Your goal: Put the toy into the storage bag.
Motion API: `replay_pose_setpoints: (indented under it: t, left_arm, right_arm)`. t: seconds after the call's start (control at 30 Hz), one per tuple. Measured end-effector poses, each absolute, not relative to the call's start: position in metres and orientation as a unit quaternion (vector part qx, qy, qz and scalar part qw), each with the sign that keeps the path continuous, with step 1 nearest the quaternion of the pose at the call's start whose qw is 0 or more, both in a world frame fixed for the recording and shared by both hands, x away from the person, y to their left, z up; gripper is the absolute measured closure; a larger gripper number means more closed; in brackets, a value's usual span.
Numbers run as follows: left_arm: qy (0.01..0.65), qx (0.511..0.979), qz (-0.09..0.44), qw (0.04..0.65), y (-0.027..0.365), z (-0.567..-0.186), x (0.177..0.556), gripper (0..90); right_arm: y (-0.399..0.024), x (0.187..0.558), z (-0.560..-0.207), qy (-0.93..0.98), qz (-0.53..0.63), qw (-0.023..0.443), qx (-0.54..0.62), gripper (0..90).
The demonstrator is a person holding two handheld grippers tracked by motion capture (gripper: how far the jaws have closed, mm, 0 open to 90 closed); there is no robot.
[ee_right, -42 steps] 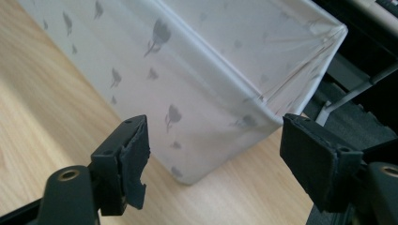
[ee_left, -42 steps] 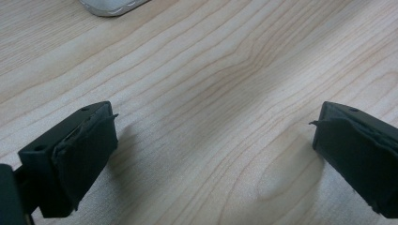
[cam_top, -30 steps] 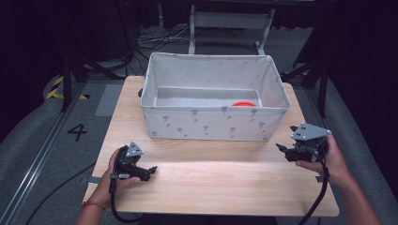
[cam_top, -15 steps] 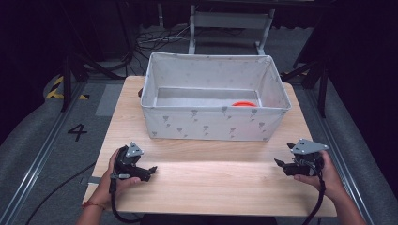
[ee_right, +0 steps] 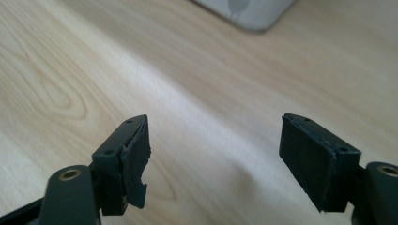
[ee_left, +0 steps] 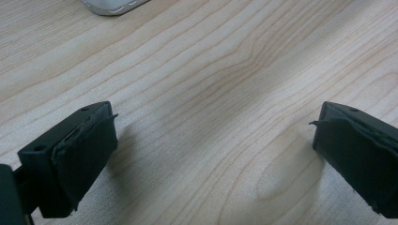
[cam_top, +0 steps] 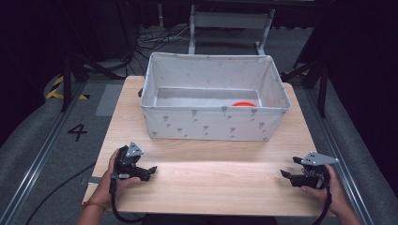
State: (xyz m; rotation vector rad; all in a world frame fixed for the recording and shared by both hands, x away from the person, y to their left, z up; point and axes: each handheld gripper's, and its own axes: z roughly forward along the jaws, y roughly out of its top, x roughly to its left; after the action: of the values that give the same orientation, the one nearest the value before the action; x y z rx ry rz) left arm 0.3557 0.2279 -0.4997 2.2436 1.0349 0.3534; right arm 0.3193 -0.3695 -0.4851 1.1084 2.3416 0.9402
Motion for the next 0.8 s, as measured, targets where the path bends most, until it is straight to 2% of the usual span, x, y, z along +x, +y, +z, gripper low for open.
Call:
replay_pose_setpoints:
  t: [0.2, 0.8]
  left_arm:
    - [0.395, 0.852, 0.134, 0.317, 0.228, -0.5, 0.355, 0.5]
    - [0.393, 0.853, 0.133, 0.316, 0.228, -0.5, 0.356, 0.3]
  right_arm:
    - [-0.378, 0.319, -0.502, 0.818, 0.355, 0.167, 0.42, 21.4]
    - [-0.379, 0.32, -0.505, 0.812, 0.358, 0.174, 0.428, 19.0]
